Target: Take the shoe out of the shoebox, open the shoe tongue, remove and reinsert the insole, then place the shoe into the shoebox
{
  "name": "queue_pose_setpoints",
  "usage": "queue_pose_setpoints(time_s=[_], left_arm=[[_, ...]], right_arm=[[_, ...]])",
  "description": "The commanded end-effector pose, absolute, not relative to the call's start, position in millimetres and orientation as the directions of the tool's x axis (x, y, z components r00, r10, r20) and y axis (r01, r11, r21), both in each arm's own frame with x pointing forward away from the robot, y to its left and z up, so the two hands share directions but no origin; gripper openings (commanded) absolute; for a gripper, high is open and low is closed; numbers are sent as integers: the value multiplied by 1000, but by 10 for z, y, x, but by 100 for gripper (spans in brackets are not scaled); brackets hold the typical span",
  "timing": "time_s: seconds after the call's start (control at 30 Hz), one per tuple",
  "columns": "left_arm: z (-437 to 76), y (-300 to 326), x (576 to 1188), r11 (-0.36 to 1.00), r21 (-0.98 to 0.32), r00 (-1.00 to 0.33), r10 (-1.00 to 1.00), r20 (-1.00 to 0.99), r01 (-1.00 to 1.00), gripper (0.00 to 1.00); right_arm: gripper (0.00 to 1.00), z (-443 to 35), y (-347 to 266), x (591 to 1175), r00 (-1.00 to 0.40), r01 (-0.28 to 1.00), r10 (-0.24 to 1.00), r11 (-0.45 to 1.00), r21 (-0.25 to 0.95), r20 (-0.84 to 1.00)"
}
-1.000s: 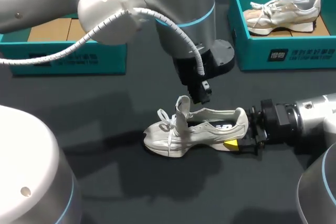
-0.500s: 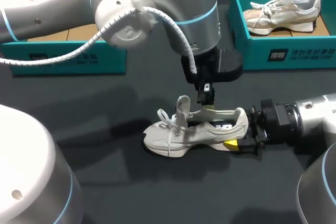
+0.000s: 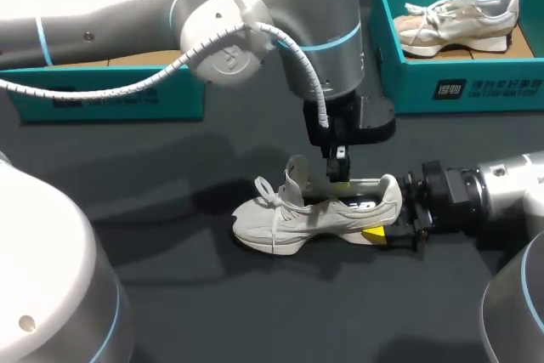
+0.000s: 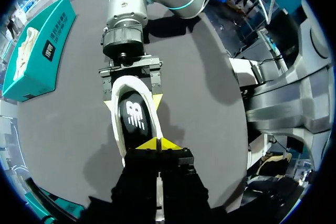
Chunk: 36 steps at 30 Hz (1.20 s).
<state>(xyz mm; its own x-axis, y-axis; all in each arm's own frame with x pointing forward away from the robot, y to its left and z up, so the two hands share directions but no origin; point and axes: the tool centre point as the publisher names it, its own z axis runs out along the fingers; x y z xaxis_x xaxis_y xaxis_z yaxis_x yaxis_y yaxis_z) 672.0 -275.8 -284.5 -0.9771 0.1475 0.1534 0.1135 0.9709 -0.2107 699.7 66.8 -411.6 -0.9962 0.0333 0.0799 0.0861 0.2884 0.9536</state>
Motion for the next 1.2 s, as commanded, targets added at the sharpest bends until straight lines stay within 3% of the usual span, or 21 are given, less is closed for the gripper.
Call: queue_pose_setpoints(time_s=[0.03,0.33,0.63,1.2], left_arm=[[-3046,-2958,6746,978,-176,-974,146,175,115,0],[-3046,-2958,6746,978,-176,-974,146,175,115,0],[-3441,-3090,6849,986,-156,-971,94,221,60,0],[-3622,-2679,6674,990,-129,-960,84,268,51,0]], right_arm=[[0,-4113,666,6987,-996,86,33,292,953,80],[0,-4113,666,6987,-996,86,33,292,953,80],[0,-4113,666,6987,-996,86,33,292,953,80],[0,-4113,666,6987,-996,86,33,292,953,80]])
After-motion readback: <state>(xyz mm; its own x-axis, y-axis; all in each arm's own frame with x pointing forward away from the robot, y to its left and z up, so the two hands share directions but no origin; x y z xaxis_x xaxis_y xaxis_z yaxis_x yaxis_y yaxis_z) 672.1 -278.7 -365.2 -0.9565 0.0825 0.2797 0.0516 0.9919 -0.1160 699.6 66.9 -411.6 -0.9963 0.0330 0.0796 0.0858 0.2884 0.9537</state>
